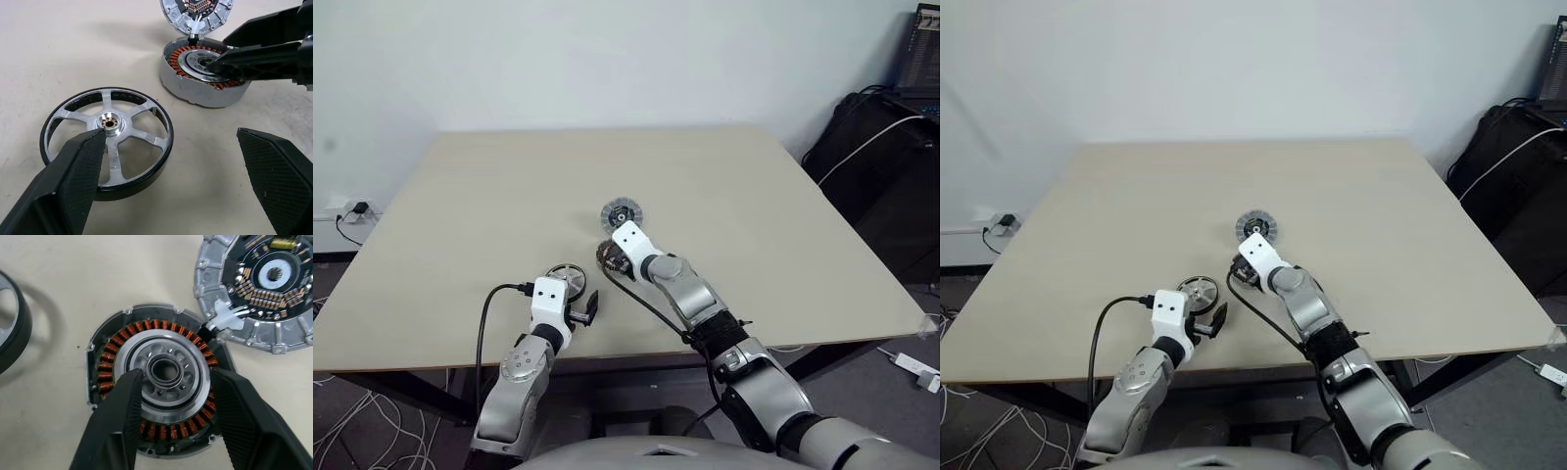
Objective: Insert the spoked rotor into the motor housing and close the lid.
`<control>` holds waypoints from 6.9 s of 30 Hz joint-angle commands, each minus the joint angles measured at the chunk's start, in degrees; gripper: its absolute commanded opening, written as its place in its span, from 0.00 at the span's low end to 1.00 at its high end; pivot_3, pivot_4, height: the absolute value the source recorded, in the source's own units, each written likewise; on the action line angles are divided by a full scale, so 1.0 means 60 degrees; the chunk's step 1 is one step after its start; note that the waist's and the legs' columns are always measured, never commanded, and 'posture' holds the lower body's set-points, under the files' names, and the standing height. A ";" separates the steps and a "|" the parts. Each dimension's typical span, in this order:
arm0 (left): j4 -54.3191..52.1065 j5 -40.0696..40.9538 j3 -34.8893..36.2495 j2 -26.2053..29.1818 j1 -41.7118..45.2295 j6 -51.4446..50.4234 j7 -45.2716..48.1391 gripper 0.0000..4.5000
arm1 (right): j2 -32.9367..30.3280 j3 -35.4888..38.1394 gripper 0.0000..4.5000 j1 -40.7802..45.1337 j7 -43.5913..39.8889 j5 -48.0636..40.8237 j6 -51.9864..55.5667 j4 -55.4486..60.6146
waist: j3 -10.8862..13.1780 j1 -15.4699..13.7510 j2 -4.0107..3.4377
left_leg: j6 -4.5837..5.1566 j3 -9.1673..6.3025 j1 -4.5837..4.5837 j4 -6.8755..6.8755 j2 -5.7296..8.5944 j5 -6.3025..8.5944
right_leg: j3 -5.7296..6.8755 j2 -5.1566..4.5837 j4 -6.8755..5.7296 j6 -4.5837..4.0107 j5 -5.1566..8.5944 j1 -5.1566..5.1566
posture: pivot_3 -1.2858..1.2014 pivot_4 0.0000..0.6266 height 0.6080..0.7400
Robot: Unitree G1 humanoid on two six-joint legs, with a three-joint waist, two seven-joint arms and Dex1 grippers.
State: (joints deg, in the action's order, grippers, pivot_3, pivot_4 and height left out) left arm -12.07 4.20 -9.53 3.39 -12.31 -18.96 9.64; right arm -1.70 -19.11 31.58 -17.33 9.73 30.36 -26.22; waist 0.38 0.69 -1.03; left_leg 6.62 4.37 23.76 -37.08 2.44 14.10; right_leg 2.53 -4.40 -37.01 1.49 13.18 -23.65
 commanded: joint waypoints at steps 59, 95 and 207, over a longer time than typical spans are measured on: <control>-0.0031 0.0088 0.0030 -0.0193 0.0032 0.0438 -0.0094 1.00 | -0.0758 -0.0687 0.35 -0.0187 -0.3274 -0.1021 -0.0314 0.1366 | 0.0006 -0.0018 0.0013 | 0.0010 0.0000 0.0008 -0.0008 0.0002 0.0006 | 0.0007 -0.0013 0.0010 0.0012 -0.0008 0.0003 | 0.52 0.00 1.00; -0.0079 0.0095 0.0060 -0.0234 -0.0018 0.0484 -0.0175 1.00 | -0.1714 -0.0667 0.01 -0.0072 -0.3365 -0.0454 -0.0532 0.1306 | 0.0006 -0.0073 0.0013 | 0.0010 0.0000 0.0013 -0.0013 0.0003 0.0006 | 0.0013 -0.0019 0.0013 0.0013 -0.0009 0.0008 | 0.52 0.00 1.00; -0.0042 0.0198 0.0052 -0.0372 -0.0242 0.0607 -0.0216 1.00 | -0.2617 -0.0712 0.00 -0.1028 -0.2342 -0.0747 0.2934 0.4175 | 0.0051 -0.0242 0.0085 | 0.0042 -0.0001 0.0038 -0.0052 0.0000 0.0025 | 0.0027 -0.0028 0.0023 0.0021 -0.0021 0.0002 | 0.52 0.00 1.00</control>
State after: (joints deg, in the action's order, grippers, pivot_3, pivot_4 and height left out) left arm -11.30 5.16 -9.37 1.74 -14.26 -16.84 8.50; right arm -17.39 -23.59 24.47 -31.13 5.39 48.10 -1.60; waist 0.68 -0.76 -0.52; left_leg 6.87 4.37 23.98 -37.40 2.43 14.25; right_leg 2.70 -4.57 -36.87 1.62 13.06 -23.64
